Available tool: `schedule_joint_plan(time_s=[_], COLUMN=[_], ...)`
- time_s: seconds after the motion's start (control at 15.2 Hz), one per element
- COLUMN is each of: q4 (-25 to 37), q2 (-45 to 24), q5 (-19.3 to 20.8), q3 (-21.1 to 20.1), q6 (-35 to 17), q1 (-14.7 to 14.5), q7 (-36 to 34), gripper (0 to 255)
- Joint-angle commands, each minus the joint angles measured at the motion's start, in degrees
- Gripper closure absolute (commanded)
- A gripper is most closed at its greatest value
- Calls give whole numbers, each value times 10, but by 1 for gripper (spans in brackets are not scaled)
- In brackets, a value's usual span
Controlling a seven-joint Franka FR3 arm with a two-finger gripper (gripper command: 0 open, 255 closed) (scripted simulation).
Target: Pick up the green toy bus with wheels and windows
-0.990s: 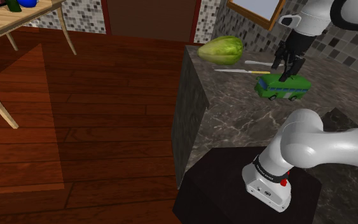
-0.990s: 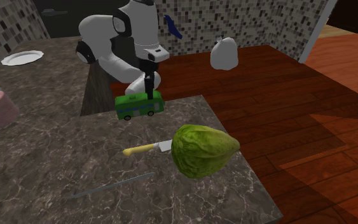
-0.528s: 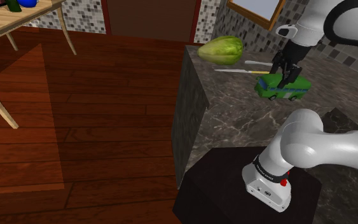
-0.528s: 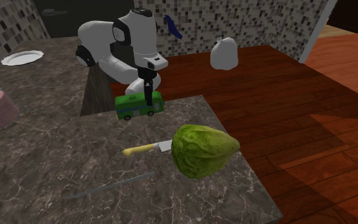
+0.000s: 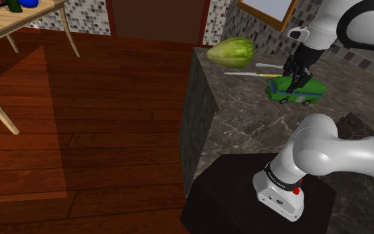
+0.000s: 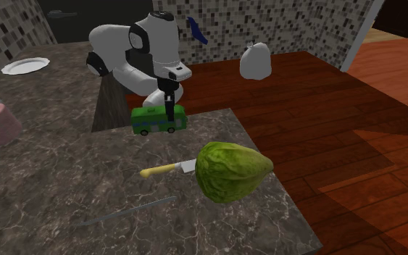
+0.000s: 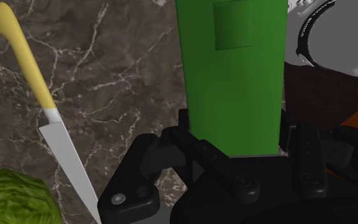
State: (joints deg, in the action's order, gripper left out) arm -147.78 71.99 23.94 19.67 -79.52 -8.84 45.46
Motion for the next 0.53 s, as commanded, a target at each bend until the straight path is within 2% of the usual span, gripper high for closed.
schedule_joint_plan(time_s=[0.0, 0.2, 0.46], q4=[-2, -3, 33], q2=[0, 0, -17], q5=[0, 1, -8], q3=[0, 1, -8], q6=[1, 0, 19], q1=[0, 1, -4], q7=[0, 0, 3], gripper=[255, 255, 255])
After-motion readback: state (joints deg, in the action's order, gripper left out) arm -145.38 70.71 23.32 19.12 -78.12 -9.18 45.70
